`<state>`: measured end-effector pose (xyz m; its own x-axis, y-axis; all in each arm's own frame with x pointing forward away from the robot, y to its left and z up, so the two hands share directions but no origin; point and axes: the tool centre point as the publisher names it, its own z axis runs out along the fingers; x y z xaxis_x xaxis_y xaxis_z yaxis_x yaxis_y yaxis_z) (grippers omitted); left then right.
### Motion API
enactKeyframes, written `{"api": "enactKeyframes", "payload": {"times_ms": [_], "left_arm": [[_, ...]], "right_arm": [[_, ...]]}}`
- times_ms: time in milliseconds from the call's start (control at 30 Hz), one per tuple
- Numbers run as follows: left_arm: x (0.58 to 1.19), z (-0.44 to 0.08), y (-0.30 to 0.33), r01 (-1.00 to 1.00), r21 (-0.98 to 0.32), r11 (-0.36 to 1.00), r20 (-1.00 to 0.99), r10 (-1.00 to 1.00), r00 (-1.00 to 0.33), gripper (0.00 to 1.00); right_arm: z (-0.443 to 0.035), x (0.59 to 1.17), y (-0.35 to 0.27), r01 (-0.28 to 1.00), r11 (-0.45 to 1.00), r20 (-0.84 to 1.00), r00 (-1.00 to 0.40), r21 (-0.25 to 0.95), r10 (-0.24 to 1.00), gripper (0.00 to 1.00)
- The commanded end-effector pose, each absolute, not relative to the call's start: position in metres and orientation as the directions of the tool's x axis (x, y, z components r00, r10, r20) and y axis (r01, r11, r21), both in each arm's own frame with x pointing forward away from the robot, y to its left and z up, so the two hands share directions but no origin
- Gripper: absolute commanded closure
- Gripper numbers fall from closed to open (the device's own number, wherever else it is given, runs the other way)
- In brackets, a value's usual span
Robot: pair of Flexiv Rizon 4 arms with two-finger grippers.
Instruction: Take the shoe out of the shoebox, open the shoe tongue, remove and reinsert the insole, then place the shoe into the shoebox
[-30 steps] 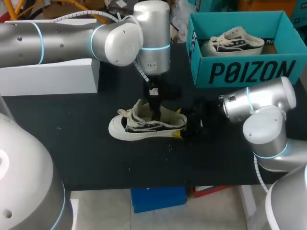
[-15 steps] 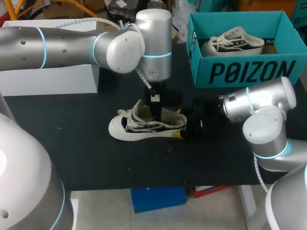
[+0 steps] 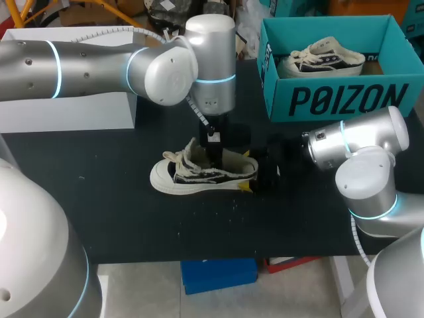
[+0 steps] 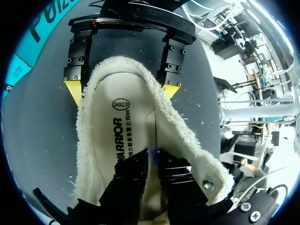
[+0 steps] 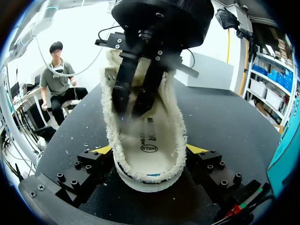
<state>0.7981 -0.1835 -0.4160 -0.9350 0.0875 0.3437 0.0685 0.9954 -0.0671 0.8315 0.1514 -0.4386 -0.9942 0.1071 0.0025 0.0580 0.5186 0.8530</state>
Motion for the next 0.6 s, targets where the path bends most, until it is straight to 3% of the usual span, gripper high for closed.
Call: {"api": "enactKeyframes", "payload": {"times_ms": [33, 233, 433, 533, 600], "left_arm": [[0.793, -0.422, -0.181, 0.062, -0.065, 0.996, 0.328, 0.08, -0.941, 0.71], [0.794, -0.427, -0.18, 0.05, -0.045, 0.998, 0.298, 0.061, -0.953, 0.71], [0.796, -0.429, -0.175, -0.001, 0.107, 0.994, 0.115, -0.013, -0.993, 0.73], [0.795, -0.429, -0.172, -0.031, 0.178, 0.984, -0.003, -0.031, -1.0, 0.67], [0.794, -0.43, -0.17, -0.044, 0.196, 0.98, -0.072, -0.031, -0.997, 0.75]], "right_arm": [[-0.44, 0.834, 0.15, 0.06, 0.519, 0.004, -0.994, 0.853, 0.109, 1.0], [-0.44, 0.834, 0.15, 0.06, 0.519, 0.004, -0.994, 0.853, 0.109, 1.0], [-0.44, 0.834, 0.15, 0.06, 0.519, 0.004, -0.994, 0.853, 0.109, 1.0], [-0.44, 0.834, 0.15, 0.06, 0.519, 0.004, -0.994, 0.853, 0.109, 1.0], [-0.44, 0.834, 0.15, 0.06, 0.519, 0.004, -0.994, 0.853, 0.109, 1.0]]}}
